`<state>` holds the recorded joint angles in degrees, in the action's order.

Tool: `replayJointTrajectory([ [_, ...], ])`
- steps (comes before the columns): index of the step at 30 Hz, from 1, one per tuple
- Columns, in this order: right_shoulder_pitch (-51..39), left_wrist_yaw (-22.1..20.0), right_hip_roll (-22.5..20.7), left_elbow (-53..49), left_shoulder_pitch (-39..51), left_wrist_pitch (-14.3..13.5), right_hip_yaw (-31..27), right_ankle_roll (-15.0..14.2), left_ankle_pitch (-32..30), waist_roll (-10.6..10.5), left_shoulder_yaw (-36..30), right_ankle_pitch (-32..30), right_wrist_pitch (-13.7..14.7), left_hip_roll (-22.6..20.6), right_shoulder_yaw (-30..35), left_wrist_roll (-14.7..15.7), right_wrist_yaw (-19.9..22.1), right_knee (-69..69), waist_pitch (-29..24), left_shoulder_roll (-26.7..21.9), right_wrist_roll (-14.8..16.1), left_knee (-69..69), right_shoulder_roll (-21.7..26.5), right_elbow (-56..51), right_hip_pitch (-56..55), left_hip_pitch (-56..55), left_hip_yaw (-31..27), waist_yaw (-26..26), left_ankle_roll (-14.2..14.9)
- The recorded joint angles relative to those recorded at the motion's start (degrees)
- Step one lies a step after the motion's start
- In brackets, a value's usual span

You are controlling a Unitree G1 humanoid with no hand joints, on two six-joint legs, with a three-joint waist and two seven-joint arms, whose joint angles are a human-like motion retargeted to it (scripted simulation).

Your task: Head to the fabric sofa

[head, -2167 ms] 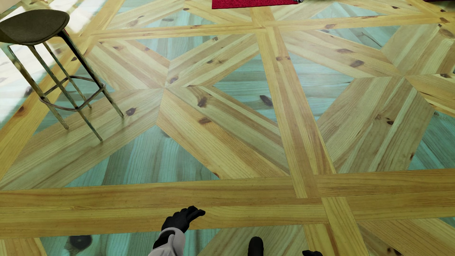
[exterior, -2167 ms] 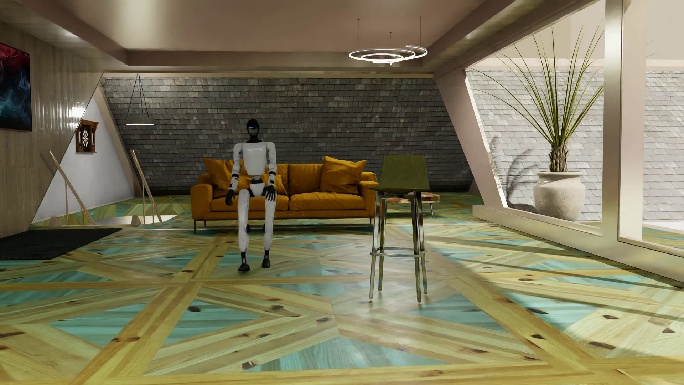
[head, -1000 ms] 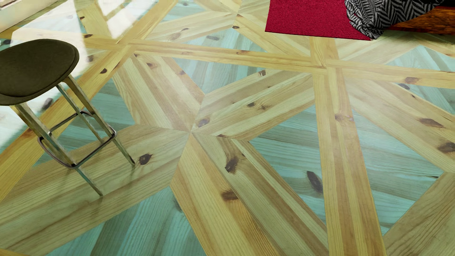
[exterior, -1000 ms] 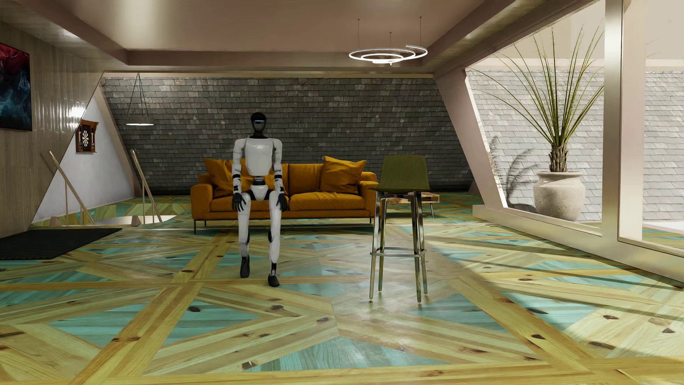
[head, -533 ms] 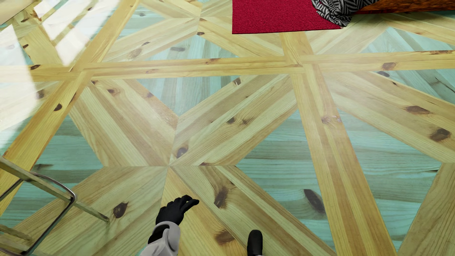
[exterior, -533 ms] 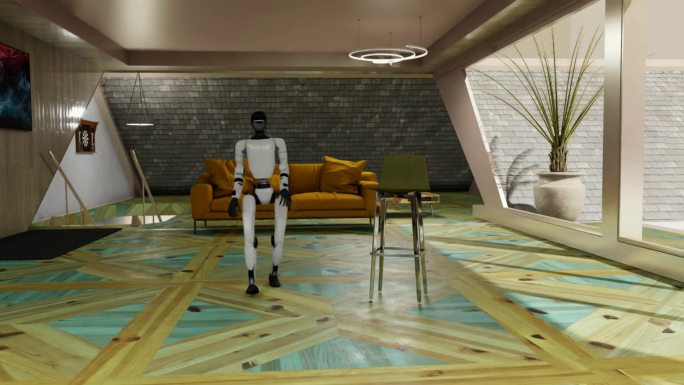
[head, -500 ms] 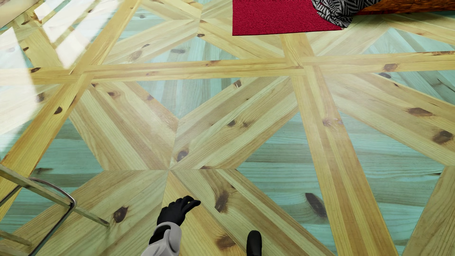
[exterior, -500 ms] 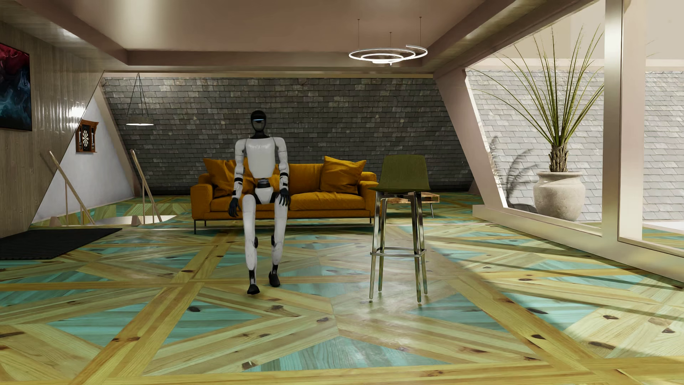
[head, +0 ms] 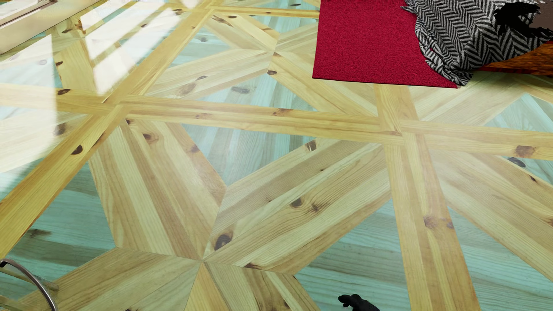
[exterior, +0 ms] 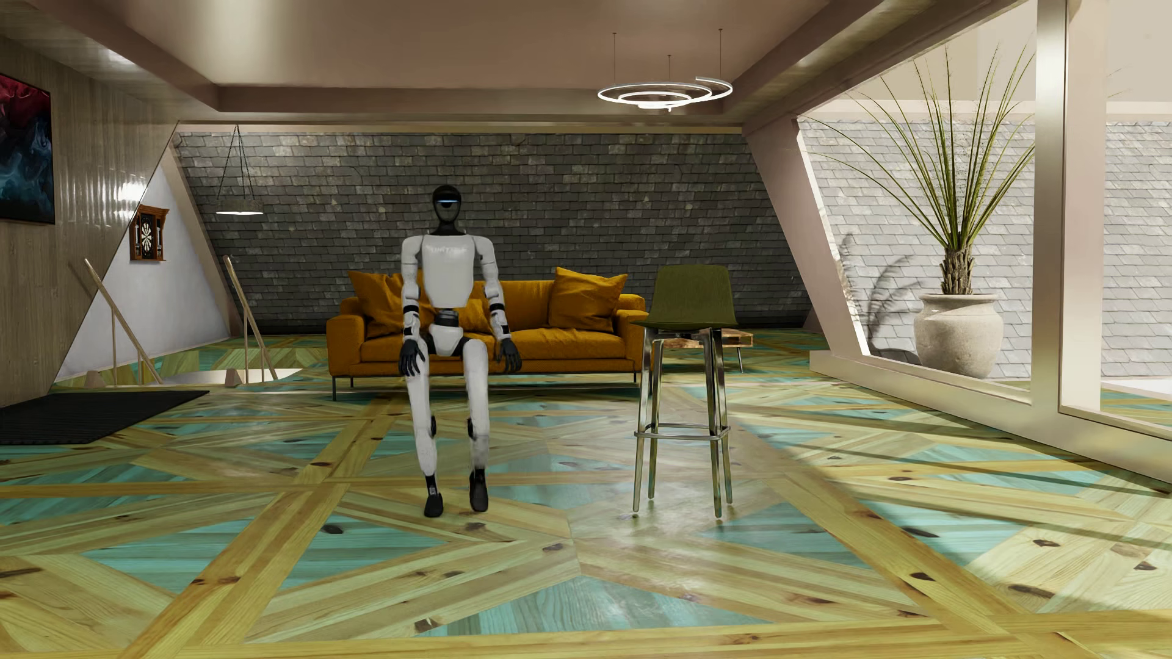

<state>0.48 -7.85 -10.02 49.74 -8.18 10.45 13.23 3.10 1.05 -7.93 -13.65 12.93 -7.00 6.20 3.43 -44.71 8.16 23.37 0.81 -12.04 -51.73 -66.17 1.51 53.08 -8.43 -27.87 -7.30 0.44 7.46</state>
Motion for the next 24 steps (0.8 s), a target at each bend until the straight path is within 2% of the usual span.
replayJointTrajectory([
  [2,-2.3,-1.2,-0.2,-2.1,-1.2,-0.5,-1.8,-0.1,5.0,0.3,1.9,1.1,1.1,-0.2,-0.1,1.8,0.7,-1.3,-0.1,1.6,1.0,14.2,0.9,-1.9,3.5,-2.9,1.2,1.8,-4.6],
  [3,-3.0,-0.6,-0.3,-2.6,-1.4,-1.1,-2.7,-0.1,3.9,0.5,1.5,1.5,2.1,-0.2,0.7,1.4,1.2,-2.3,-0.1,1.9,1.4,22.8,1.5,-3.2,5.2,-3.5,2.4,2.6,-5.4],
  [5,-4.1,0.3,-0.5,-3.0,-1.6,-1.8,-4.4,-0.3,-2.2,1.0,0.9,2.0,4.0,-0.8,3.1,0.1,1.7,-4.5,0.1,2.9,2.2,40.5,2.8,-5.3,8.6,-3.0,5.1,3.7,-3.6],
  [7,-4.5,0.4,-0.7,-2.3,-1.7,-1.7,-5.5,-0.7,-3.6,1.4,1.0,2.4,4.2,-0.5,4.6,-0.8,1.0,-6.4,0.2,4.4,4.2,52.7,3.5,-6.3,12.2,-1.4,11.0,4.1,-3.1],
  [8,-4.3,0.5,-0.6,-1.6,-1.6,-1.5,-6.1,-1.0,-5.9,1.6,0.9,2.5,3.9,-0.7,4.7,-1.3,0.5,-6.8,0.3,5.1,5.7,54.1,3.5,-6.4,13.8,-0.8,13.2,4.2,-5.1],
  [9,-3.9,1.0,-0.2,-0.5,-1.4,-1.4,-6.9,-1.5,-9.2,2.0,0.5,2.4,3.4,-1.2,4.7,-2.0,0.2,-6.6,0.4,5.8,7.2,53.3,3.3,-6.4,15.3,-0.1,13.5,4.3,-8.6],
  [10,-3.2,1.6,0.5,0.8,-1.1,-1.2,-7.7,-2.2,-11.1,2.5,0.2,1.5,2.6,-1.9,4.7,-2.7,0.2,-5.6,0.6,6.4,8.3,52.4,3.3,-6.1,16.8,1.2,13.4,4.4,-9.2],
  [12,-1.1,2.9,3.1,3.7,-0.3,-0.4,-8.4,-4.2,-9.4,4.3,-0.1,-3.0,0.3,-3.7,4.2,-4.2,0.5,-1.7,1.1,7.8,9.0,50.8,3.3,-4.7,18.2,4.1,14.9,4.4,-11.4],
  [13,0.2,3.6,4.8,4.6,0.3,-0.2,-8.7,-6.7,-7.5,5.3,0.2,-7.4,-0.9,-5.1,4.2,-4.7,-0.3,2.2,1.3,8.3,8.7,49.9,3.4,-3.8,17.6,5.5,15.3,4.4,-12.6],
  [14,1.3,4.0,6.4,4.8,0.9,-0.6,-9.5,-10.4,-5.6,6.2,0.7,-11.7,-1.5,-6.5,4.8,-4.8,-2.0,7.8,1.4,8.8,8.0,48.8,3.9,-3.1,15.9,6.7,15.7,4.3,-13.4],
  [15,2.3,3.9,8.2,4.2,1.6,-1.5,-10.5,-15.1,-3.5,7.1,1.2,-16.6,-1.2,-8.2,5.8,-4.8,-4.5,15.5,1.4,9.3,7.0,47.1,5.1,-2.8,12.8,7.5,16.1,4.3,-13.9],
  [16,3.1,3.3,9.9,3.1,2.2,-2.4,-10.7,-17.2,-1.4,7.9,1.6,-21.3,-0.3,-9.8,6.5,-4.7,-6.7,24.5,1.2,9.7,5.5,45.5,6.6,-2.8,9.0,8.3,16.5,4.4,-14.3],
  [17,3.6,2.2,12.5,1.8,2.6,-3.7,-9.7,-17.3,0.7,8.8,2.1,-26.5,0.0,-11.5,6.9,-4.7,-7.4,33.7,0.9,10.0,4.4,43.9,7.9,-2.5,4.3,8.9,16.9,4.6,-14.3],
  [18,4.0,0.8,15.1,1.4,4.0,-4.4,-9.9,-17.3,2.5,9.8,2.7,-29.1,-0.9,-13.4,6.5,-4.6,-7.1,41.5,0.6,10.4,3.9,42.9,8.8,-2.6,-0.2,9.9,17.1,4.7,-14.4],
  [19,4.3,-0.6,16.5,1.1,5.4,-4.7,-12.4,-17.4,3.9,10.7,3.3,-24.6,-2.5,-15.3,5.6,-4.6,-5.8,47.2,0.3,10.6,3.8,42.6,9.1,-2.3,-4.7,11.2,16.6,4.5,-14.5],
  [20,4.7,-1.8,18.6,1.0,6.8,-4.6,-13.4,-16.3,5.1,11.6,3.9,-19.0,-4.0,-17.1,4.4,-4.6,-4.3,50.2,0.1,10.9,3.9,42.5,9.1,-1.9,-8.8,12.5,15.5,4.3,-14.6],
  [21,5.3,-2.5,20.1,1.2,8.5,-4.2,-13.6,-13.5,6.1,12.3,4.4,-14.5,-5.0,-18.7,3.4,-4.7,-3.3,50.1,0.0,11.0,4.3,42.4,8.7,-1.8,-12.2,13.8,13.6,3.9,-14.7],
  [22,6.0,-2.7,20.9,1.4,10.2,-4.0,-13.9,-11.6,7.3,12.8,4.5,-10.3,-5.1,-20.1,2.5,-4.8,-2.9,47.9,0.0,11.2,4.8,41.8,8.5,-2.2,-15.1,14.7,11.2,3.2,-14.8],
  [23,6.5,-2.6,20.7,1.5,11.9,-4.2,-14.8,-8.6,8.4,13.0,4.1,-6.5,-4.4,-21.2,2.0,-5.0,-3.0,43.7,-0.1,11.2,5.2,41.1,8.4,-2.9,-17.7,15.5,8.4,2.5,-14.8],
  [24,6.9,-2.4,19.6,1.5,13.4,-4.8,-16.5,-6.8,9.4,13.1,3.3,-3.9,-3.6,-22.2,1.6,-5.3,-3.1,38.3,-0.2,11.3,5.5,40.5,8.4,-3.7,-19.7,16.3,5.6,1.8,-14.8],
])
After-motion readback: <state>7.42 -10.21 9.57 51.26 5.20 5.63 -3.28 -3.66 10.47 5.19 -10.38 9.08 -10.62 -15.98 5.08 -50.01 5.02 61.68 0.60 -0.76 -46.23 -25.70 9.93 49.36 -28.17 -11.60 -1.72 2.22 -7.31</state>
